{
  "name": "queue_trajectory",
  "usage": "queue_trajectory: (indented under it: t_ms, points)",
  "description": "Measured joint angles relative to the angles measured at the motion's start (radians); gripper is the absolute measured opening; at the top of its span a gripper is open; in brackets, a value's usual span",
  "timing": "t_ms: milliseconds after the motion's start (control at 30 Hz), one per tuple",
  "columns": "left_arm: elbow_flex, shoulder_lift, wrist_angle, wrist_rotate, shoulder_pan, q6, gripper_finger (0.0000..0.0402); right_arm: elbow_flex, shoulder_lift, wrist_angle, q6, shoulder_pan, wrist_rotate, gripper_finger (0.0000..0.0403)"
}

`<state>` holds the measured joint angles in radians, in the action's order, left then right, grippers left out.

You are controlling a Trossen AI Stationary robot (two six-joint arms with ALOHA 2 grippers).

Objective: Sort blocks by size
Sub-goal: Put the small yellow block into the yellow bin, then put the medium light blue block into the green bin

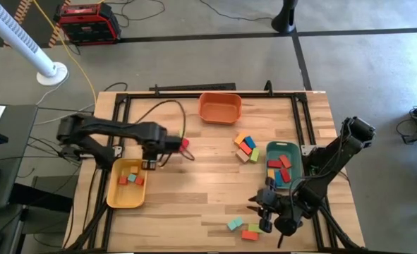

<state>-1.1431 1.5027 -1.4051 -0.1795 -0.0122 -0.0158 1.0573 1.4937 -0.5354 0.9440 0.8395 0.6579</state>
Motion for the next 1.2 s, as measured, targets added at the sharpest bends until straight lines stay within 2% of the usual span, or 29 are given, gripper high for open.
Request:
queue_trajectory:
  t_ms: [200,367,467,633,767,900,1033,1100,1200]
  points:
    - [0.0,-0.195,-0.089,0.006,0.159,0.28,0.0122,0.0,0.0,-0.002,-0.011,-0.007,0.0,0.0155]
    - [0.026,-0.308,-0.107,0.033,0.288,0.48,0.0122,0.0,0.0,-0.002,-0.022,-0.008,0.0,0.0155]
    - [0.065,-0.334,-0.104,0.059,0.33,0.559,0.0122,0.001,0.0,-0.001,-0.027,-0.011,0.0,0.0155]
    - [0.159,-0.333,-0.07,0.204,0.378,0.638,0.0124,0.001,0.0,-0.001,-0.027,-0.011,0.0,0.0155]
    - [0.234,-0.333,-0.034,0.276,0.402,0.665,0.0147,0.001,0.0,0.0,-0.027,-0.01,0.001,0.0155]
    - [0.265,-0.334,-0.047,0.269,0.404,0.676,0.0165,0.001,0.0,0.0,-0.028,-0.01,0.001,0.0155]
    - [0.233,-0.334,-0.035,0.24,0.404,0.666,0.0184,0.001,0.0,0.0,-0.029,-0.01,0.001,0.0155]
    - [0.206,-0.334,-0.036,0.198,0.404,0.651,0.0196,0.001,0.0,0.0,-0.029,-0.01,0.001,0.0155]
    - [0.162,-0.334,-0.033,0.06,0.401,0.62,0.0213,0.001,0.0,0.0,-0.029,-0.011,0.001,0.0155]
